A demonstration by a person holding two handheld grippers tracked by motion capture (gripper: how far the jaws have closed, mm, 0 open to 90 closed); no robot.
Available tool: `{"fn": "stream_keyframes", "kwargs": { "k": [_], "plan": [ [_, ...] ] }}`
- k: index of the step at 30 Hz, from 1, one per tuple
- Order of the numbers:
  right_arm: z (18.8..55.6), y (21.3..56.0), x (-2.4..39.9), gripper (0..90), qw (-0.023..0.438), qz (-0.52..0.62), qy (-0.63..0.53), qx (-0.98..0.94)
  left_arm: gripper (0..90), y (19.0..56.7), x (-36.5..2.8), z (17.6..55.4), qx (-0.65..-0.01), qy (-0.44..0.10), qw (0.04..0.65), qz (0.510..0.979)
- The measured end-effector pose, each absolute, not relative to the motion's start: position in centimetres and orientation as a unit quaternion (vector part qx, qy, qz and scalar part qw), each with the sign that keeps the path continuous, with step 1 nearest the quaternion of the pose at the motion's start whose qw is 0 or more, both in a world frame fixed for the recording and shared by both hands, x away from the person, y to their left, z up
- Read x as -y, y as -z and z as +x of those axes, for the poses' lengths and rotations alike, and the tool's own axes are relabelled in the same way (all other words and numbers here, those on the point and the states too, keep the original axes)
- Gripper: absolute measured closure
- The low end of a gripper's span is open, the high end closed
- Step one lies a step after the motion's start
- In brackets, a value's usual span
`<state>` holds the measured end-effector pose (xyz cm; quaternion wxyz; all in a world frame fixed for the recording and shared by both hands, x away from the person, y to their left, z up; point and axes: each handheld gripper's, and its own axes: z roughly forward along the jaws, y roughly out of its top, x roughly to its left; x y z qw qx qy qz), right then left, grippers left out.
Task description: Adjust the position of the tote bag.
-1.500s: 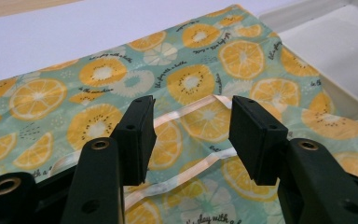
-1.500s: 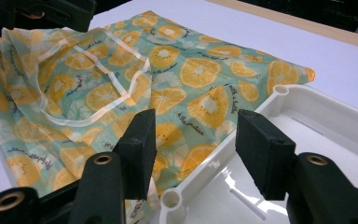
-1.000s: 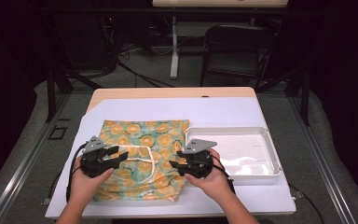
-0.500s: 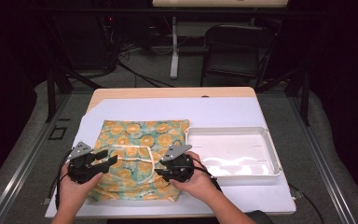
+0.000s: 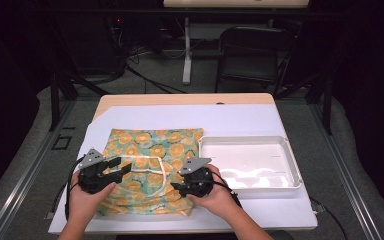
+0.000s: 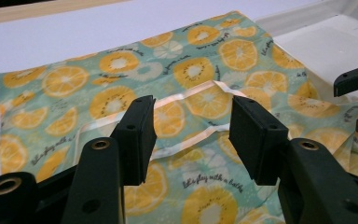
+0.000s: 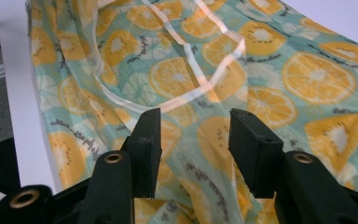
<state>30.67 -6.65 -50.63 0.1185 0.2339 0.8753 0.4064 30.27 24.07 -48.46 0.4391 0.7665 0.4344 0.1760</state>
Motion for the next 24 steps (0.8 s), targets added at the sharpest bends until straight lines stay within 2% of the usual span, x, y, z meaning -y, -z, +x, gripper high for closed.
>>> {"fn": "stream_keyframes", "kwargs": {
  "k": [15, 24],
  "plan": [
    [29.7, 51.6, 7.2, 48.2, 0.135, 0.229, -0.379, -0.886, 48.4, 48.1, -22.8, 31.0, -0.415, -0.170, 0.444, 0.775],
    [29.9, 52.2, 7.0, 50.0, 0.136, 0.228, -0.356, -0.896, 48.3, 48.2, -22.8, 31.1, -0.416, -0.170, 0.438, 0.778]
  ]
}}
